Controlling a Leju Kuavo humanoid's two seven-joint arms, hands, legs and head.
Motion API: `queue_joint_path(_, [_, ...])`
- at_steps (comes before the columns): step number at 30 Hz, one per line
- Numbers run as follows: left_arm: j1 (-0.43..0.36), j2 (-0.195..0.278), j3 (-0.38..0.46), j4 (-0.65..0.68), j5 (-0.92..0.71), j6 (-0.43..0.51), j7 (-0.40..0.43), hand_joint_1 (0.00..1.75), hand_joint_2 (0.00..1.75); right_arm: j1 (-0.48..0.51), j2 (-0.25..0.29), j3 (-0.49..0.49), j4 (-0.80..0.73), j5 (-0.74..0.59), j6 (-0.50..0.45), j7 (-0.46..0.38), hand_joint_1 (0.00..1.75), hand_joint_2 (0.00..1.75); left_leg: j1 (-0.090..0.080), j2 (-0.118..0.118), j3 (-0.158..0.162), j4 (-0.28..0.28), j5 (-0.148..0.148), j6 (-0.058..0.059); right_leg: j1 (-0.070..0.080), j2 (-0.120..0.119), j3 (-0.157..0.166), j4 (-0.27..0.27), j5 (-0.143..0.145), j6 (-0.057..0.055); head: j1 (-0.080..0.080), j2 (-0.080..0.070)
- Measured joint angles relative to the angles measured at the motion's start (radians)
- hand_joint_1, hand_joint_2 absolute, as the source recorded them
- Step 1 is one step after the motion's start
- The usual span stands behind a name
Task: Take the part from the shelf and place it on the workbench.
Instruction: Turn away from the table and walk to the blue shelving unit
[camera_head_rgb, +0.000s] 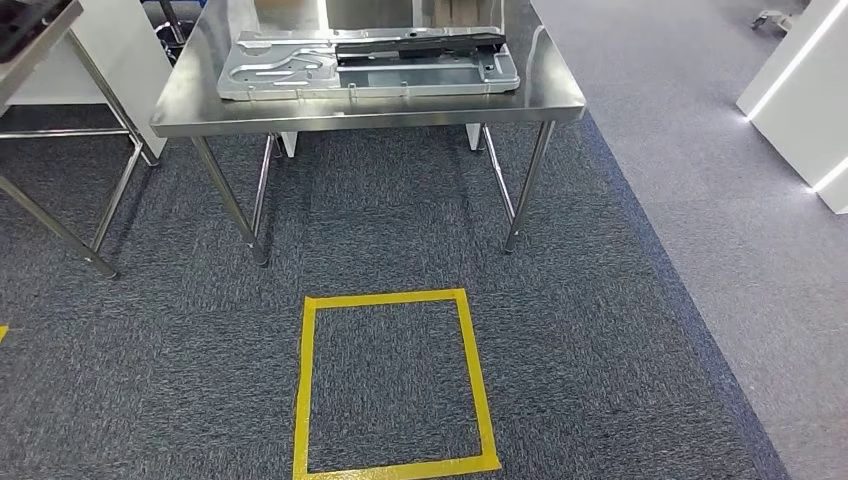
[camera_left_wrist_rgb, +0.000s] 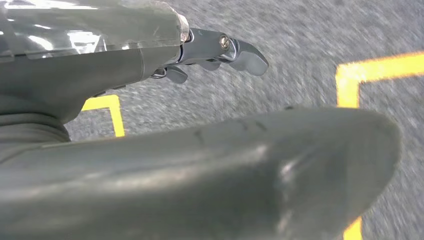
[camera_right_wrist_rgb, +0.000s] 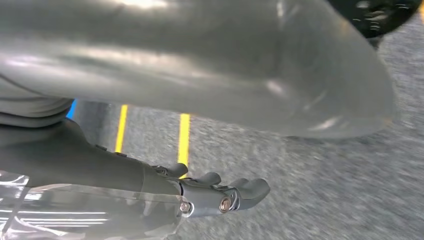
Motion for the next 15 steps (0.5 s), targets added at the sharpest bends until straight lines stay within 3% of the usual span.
queue_joint_path(1, [0.000, 0.000, 0.000, 0.000, 0.001, 0.000, 0.000, 0.00, 0.00, 0.000, 0.000, 0.000, 0.000, 0.000, 0.000, 0.000, 0.00, 0.00, -0.002, 0.001, -0.020, 0.004, 0.013, 0.000, -0.001, 0.000, -0.004, 0.055, -0.016, 0.003, 0.000, 0.000])
queue_joint_path(2, [0.000, 0.000, 0.000, 0.000, 0.001, 0.000, 0.001, 0.00, 0.00, 0.000, 0.000, 0.000, 0.000, 0.000, 0.001, 0.000, 0.00, 0.00, -0.003, 0.001, -0.042, 0.009, 0.026, -0.002, -0.001, 0.000, 0.004, 0.085, -0.004, 0.004, 0.000, 0.000])
queue_joint_path(3, [0.000, 0.001, 0.000, 0.000, 0.001, 0.000, 0.003, 0.00, 0.00, 0.000, 0.000, 0.000, 0.000, 0.000, 0.002, 0.000, 0.00, 0.00, -0.004, 0.002, -0.063, 0.016, 0.037, -0.003, -0.001, 0.000, 0.027, 0.081, 0.027, 0.003, 0.000, 0.000])
queue_joint_path(4, [0.000, 0.000, 0.000, 0.000, 0.001, 0.000, 0.005, 0.00, 0.00, -0.001, 0.000, 0.001, 0.000, 0.000, 0.003, 0.000, 0.00, 0.00, -0.005, 0.003, -0.083, 0.022, 0.048, -0.005, -0.001, 0.000, 0.066, 0.044, 0.056, 0.000, 0.000, 0.000])
queue_joint_path(5, [0.000, 0.000, 0.000, 0.000, 0.000, 0.000, 0.007, 0.00, 0.00, -0.002, 0.000, 0.001, 0.000, 0.000, 0.003, 0.000, 0.00, 0.00, -0.006, 0.002, -0.101, 0.030, 0.057, -0.008, 0.001, 0.000, 0.126, -0.024, 0.068, -0.006, 0.000, 0.000])
queue_joint_path(7, [0.001, 0.000, 0.000, 0.000, 0.000, 0.000, 0.009, 0.00, 0.00, -0.004, -0.001, 0.002, 0.000, 0.000, 0.004, -0.002, 0.00, 0.00, -0.008, 0.002, -0.126, 0.041, 0.076, -0.016, 0.007, 0.001, 0.238, -0.183, 0.044, -0.019, 0.000, 0.000])
queue_joint_path(8, [0.001, 0.000, 0.000, 0.000, 0.000, 0.000, 0.009, 0.00, 0.00, -0.006, -0.001, 0.003, 0.000, 0.000, 0.005, -0.003, 0.00, 0.00, -0.009, 0.003, -0.132, 0.043, 0.085, -0.021, 0.011, 0.001, 0.269, -0.236, 0.027, -0.025, -0.001, 0.000])
queue_joint_path(10, [0.001, 0.000, 0.000, 0.000, 0.000, 0.002, 0.008, 0.00, 0.00, -0.006, -0.001, 0.004, 0.000, 0.000, 0.009, -0.006, 0.00, 0.00, -0.007, 0.004, -0.141, 0.042, 0.100, -0.033, 0.012, 0.000, 0.269, -0.261, 0.028, -0.039, 0.000, 0.000])
queue_joint_path(12, [0.003, 0.000, 0.000, 0.000, 0.001, 0.005, 0.007, 0.00, 0.00, -0.005, -0.001, 0.004, 0.001, 0.000, 0.013, -0.008, 0.00, 0.00, -0.004, -0.003, -0.156, 0.068, 0.067, -0.044, 0.008, -0.004, 0.253, -0.265, 0.047, -0.056, 0.000, 0.000])
queue_joint_path(15, [0.008, 0.000, 0.000, 0.000, 0.001, 0.006, 0.006, 0.00, 0.00, -0.002, -0.001, 0.004, 0.001, 0.000, 0.015, -0.009, 0.00, 0.00, 0.004, -0.009, -0.205, 0.232, -0.069, -0.060, 0.008, -0.007, 0.217, -0.264, 0.079, -0.066, -0.001, 0.000])
